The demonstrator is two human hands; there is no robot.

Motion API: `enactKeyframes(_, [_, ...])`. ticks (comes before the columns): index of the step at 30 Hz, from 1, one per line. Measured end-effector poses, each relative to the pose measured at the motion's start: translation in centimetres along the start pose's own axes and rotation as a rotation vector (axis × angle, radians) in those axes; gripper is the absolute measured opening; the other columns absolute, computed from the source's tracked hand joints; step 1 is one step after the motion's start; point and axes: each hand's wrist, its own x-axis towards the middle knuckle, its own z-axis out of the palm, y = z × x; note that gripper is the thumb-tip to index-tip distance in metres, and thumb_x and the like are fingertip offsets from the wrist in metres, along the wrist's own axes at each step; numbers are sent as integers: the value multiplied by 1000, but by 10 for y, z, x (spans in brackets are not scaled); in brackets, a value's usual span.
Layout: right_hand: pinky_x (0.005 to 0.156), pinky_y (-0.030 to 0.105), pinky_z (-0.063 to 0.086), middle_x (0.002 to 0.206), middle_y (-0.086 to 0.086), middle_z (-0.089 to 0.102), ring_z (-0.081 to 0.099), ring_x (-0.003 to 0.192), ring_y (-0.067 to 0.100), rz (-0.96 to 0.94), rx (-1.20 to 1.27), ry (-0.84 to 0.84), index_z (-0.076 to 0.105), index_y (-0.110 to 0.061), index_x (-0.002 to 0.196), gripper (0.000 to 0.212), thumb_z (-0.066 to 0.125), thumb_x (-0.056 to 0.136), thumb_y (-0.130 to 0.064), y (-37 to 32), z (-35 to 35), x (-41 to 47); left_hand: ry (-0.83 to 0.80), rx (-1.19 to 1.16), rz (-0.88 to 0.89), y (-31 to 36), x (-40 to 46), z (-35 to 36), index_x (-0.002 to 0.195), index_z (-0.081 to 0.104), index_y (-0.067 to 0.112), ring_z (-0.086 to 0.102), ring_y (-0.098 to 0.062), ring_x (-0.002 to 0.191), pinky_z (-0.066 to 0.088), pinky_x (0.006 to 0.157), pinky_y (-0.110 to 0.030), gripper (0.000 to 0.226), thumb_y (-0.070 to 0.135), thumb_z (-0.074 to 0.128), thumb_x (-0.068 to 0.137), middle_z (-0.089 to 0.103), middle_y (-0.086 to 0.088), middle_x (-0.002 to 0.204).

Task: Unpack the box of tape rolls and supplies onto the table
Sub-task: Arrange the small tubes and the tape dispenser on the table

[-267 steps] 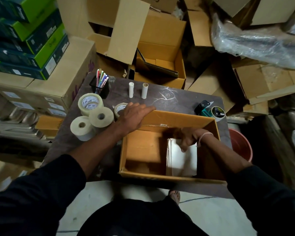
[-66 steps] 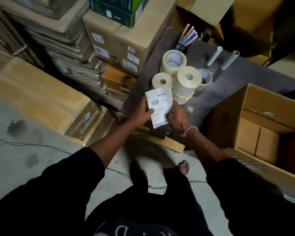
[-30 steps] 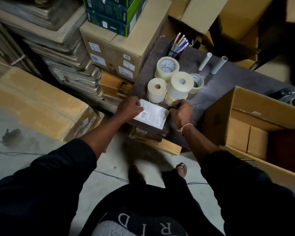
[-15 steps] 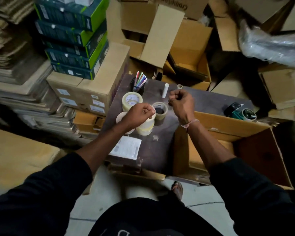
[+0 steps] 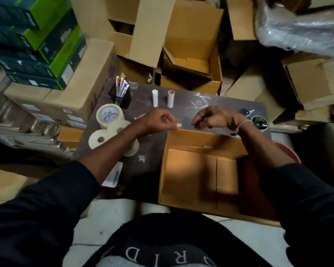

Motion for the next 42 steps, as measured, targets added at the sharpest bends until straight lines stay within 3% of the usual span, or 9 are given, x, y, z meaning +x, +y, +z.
enactKeyframes(7, [86, 34, 57, 94, 1, 78, 69, 86, 13, -120, 79, -96, 78, -23, 100, 14, 73, 87, -19, 32, -12, 12, -210, 60, 5, 19, 17, -10, 100, 77, 18, 70, -3, 89, 53, 75, -16, 31, 40, 83, 79, 77, 6, 96])
enactKeyframes(11, [78, 30, 58, 92, 1, 78, 67, 83, 11, -119, 193, 27, 79, -16, 97, 13, 71, 87, -13, 21, -12, 36, 6, -89, -71, 4, 29, -14, 107, 73, 6, 70, -12, 88, 57, 72, -26, 32, 30, 79, 86, 75, -7, 100])
enactKeyframes(16, [73, 30, 53, 83, 3, 71, 64, 79, 17, -39, 154, 249, 72, 0, 92, 14, 63, 84, -5, -1, -7, 100, 227, 41, -177, -36, 67, -37, 112, 69, 9, 67, -19, 101, 56, 91, -40, 30, 23, 76, 87, 72, -6, 108])
enactKeyframes(18, [82, 35, 55, 98, 11, 73, 68, 93, 27, -38, 42, 359, 71, -6, 97, 18, 69, 80, -11, -9, -4, 133, 266, 138, -207, -49, 88, -48, 116, 64, 16, 66, -21, 103, 54, 93, -41, 37, 32, 74, 84, 69, -4, 113])
enactKeyframes(21, [92, 33, 49, 133, 17, 56, 59, 117, 35, -37, -98, 378, 57, -12, 134, 55, 71, 82, -19, -24, -1, 174, 275, 218, -213, -70, 125, -58, 124, 54, 25, 61, -28, 113, 52, 96, -50, 52, 44, 66, 77, 61, -7, 126])
enactKeyframes(24, [95, 33, 47, 139, 18, 43, 57, 116, 38, -50, -160, 391, 47, -15, 146, 65, 69, 85, -17, -27, 7, 211, 220, 332, -238, -82, 155, -54, 140, 49, 14, 50, -35, 130, 44, 106, -46, 58, 25, 68, 86, 50, -16, 142])
enactKeyframes(29, [80, 26, 49, 128, 13, 55, 63, 103, 30, -10, -43, 482, 63, -16, 126, 39, 59, 88, -14, -29, 29, 231, 381, 300, -236, -101, 174, -39, 120, 60, 12, 60, -35, 115, 46, 86, -37, 27, 16, 62, 93, 65, -16, 123])
enactKeyframes(34, [75, 38, 56, 97, 14, 69, 67, 89, 34, 11, 29, 607, 67, -16, 96, 27, 49, 77, -23, -33, 30, 213, 398, 243, -205, -97, 168, -40, 105, 66, 20, 67, -32, 98, 54, 79, -38, 23, 22, 74, 84, 73, -9, 105])
enactKeyframes(42, [77, 37, 57, 97, 8, 72, 67, 85, 24, 15, 8, 594, 68, -14, 106, 28, 73, 79, -18, -19, -29, 130, 209, -2, -40, -26, 165, -43, 96, 67, 25, 71, -22, 93, 59, 86, -45, 30, 26, 82, 71, 75, 0, 96])
